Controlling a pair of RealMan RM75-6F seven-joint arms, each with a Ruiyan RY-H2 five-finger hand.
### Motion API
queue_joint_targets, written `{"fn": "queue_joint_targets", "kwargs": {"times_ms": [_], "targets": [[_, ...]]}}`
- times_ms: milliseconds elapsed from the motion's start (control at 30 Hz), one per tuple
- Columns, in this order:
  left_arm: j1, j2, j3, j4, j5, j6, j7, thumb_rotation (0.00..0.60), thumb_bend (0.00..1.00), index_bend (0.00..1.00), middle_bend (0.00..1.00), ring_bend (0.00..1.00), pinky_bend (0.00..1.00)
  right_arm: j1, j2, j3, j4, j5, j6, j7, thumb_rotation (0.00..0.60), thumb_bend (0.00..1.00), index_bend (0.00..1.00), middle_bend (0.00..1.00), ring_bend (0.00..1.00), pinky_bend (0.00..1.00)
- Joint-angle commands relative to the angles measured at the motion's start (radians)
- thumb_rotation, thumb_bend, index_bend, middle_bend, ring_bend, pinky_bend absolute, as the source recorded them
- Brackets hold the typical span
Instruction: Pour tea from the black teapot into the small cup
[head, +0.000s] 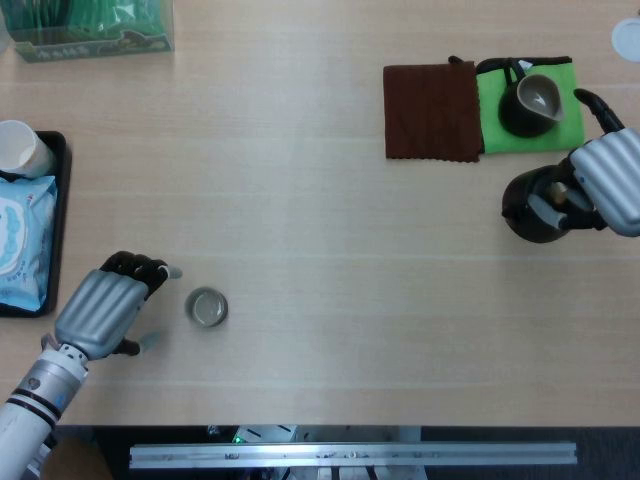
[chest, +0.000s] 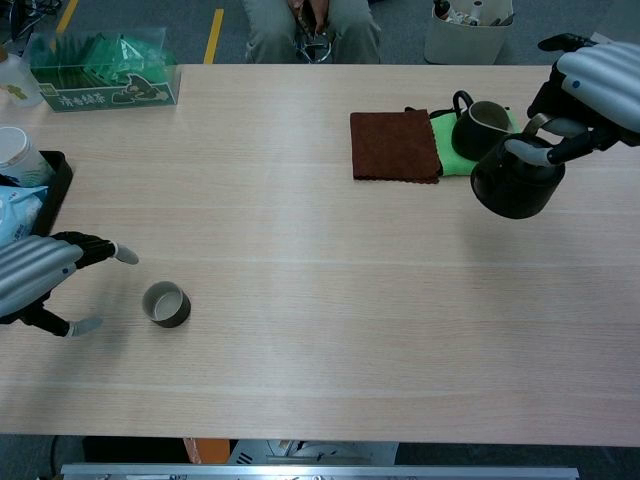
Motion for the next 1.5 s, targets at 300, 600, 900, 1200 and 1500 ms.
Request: {"fn": "queue_joint_targets", "kwargs": {"times_ms": [300, 600, 900, 1200, 1500], "targets": [[-0.046, -0.095, -0.011, 0.008, -0.061, -0.055, 0.080, 0.600, 0.25, 0.20, 0.20, 0.17, 0.16, -0.009, 0.007, -0.003, 0.004, 0.000, 0.002, 0.011, 0.440, 0.33, 1.00, 0.96, 0.91, 0.06], [-0.068, -0.152, -0.018, 0.047, -0.090, -0.062, 0.100, 0.600, 0.25, 0.23, 0.21, 0.17, 0.16, -0.013, 0.009, -0.005, 0.013, -0.004, -0.002, 0.027, 0.441, 0.33, 1.00, 0.96, 0.91, 0.06], [-0.076, -0.178, -0.006, 0.070, -0.096, -0.053, 0.122, 0.600, 0.25, 0.26, 0.21, 0.17, 0.16, -0.015, 0.014, -0.003, 0.018, -0.007, -0.002, 0.042, 0.442, 0.33, 1.00, 0.96, 0.91, 0.06], [-0.082, -0.201, -0.001, 0.111, -0.105, -0.044, 0.130, 0.600, 0.25, 0.30, 0.21, 0.17, 0.16, -0.017, 0.021, -0.004, 0.017, -0.009, -0.006, 0.053, 0.440, 0.33, 1.00, 0.96, 0.91, 0.06], [-0.085, -0.203, 0.005, 0.121, -0.107, -0.036, 0.121, 0.600, 0.25, 0.37, 0.23, 0.17, 0.16, -0.016, 0.023, -0.004, 0.013, -0.014, -0.008, 0.057, 0.441, 0.33, 1.00, 0.96, 0.91, 0.06]]}}
